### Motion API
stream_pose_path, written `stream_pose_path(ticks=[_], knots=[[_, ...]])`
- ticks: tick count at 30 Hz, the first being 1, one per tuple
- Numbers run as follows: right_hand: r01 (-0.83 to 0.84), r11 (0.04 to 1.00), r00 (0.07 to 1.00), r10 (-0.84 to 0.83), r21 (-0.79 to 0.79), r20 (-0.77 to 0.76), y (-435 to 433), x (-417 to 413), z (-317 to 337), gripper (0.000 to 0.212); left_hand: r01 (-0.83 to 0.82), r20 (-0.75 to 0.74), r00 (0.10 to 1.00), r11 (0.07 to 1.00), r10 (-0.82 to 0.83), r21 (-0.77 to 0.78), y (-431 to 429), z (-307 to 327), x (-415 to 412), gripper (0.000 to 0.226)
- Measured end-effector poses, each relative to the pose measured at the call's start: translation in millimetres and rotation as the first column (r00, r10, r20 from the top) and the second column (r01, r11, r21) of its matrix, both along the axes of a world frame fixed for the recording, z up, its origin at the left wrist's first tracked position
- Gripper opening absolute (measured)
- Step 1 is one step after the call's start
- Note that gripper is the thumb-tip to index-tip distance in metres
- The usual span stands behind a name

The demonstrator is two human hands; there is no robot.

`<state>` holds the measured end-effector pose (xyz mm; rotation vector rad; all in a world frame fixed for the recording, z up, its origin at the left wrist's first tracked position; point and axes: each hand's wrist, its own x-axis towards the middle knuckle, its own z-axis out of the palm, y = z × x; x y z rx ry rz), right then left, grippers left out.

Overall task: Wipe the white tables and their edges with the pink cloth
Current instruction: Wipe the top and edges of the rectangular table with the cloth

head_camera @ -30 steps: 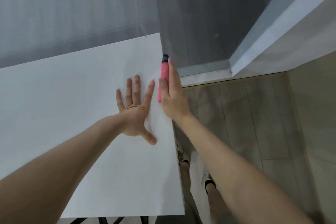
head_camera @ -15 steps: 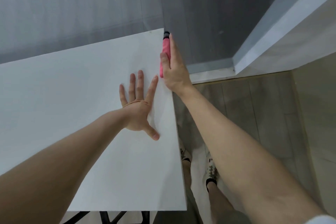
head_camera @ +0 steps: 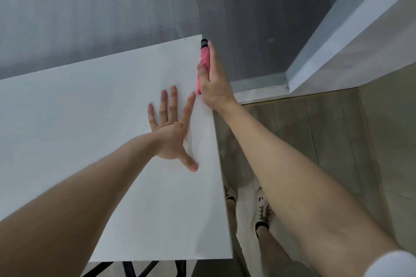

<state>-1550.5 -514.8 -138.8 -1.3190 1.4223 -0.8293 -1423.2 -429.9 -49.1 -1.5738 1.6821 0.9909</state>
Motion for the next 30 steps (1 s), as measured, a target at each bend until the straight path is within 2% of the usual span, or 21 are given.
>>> stream_pose_path(ticks=[3, 8, 10, 13, 18, 21, 24, 30], knots=[[0.006, 1.0, 1.0, -0.006, -0.015, 0.013, 27, 0, -5, 0.062, -0.001, -0.002, 1.0, 1.0, 0.001, 0.0, 0, 1, -1, 0.183], [-0.075, 0.997, 0.995, 0.074, 0.017, 0.059, 170, -30, 2, 0.063, -0.001, 0.001, 1.0, 1.0, 0.001, -0.017, 2, -2, 1, 0.184], [-0.095, 0.995, 0.994, 0.092, 0.043, 0.066, 199, -37, 5, 0.065, 0.007, 0.0, 1.0, 1.0, -0.007, -0.013, 2, -2, 1, 0.185], [-0.076, 0.995, 0.995, 0.071, 0.067, 0.075, 160, -30, 10, 0.063, 0.013, 0.011, 1.0, 1.0, -0.013, -0.009, 1, -2, -1, 0.184], [-0.012, 1.0, 1.0, 0.011, -0.027, -0.016, 40, -7, -3, 0.062, 0.025, 0.017, 1.0, 1.0, -0.025, -0.015, 0, -3, 1, 0.183], [-0.025, 0.999, 0.999, 0.025, -0.026, -0.02, 42, -7, -7, 0.062, 0.043, 0.024, 0.999, 0.999, -0.043, -0.017, 0, -4, 1, 0.183], [-0.025, 1.0, 0.999, 0.026, -0.017, 0.022, 109, -17, -1, 0.061, 0.051, 0.052, 0.997, 0.998, -0.05, -0.025, -2, -6, 4, 0.184], [-0.095, 0.995, 0.995, 0.095, 0.042, 0.009, 325, -54, 15, 0.064, 0.033, 0.0, 0.999, 0.995, -0.033, -0.092, 8, -3, 7, 0.185]])
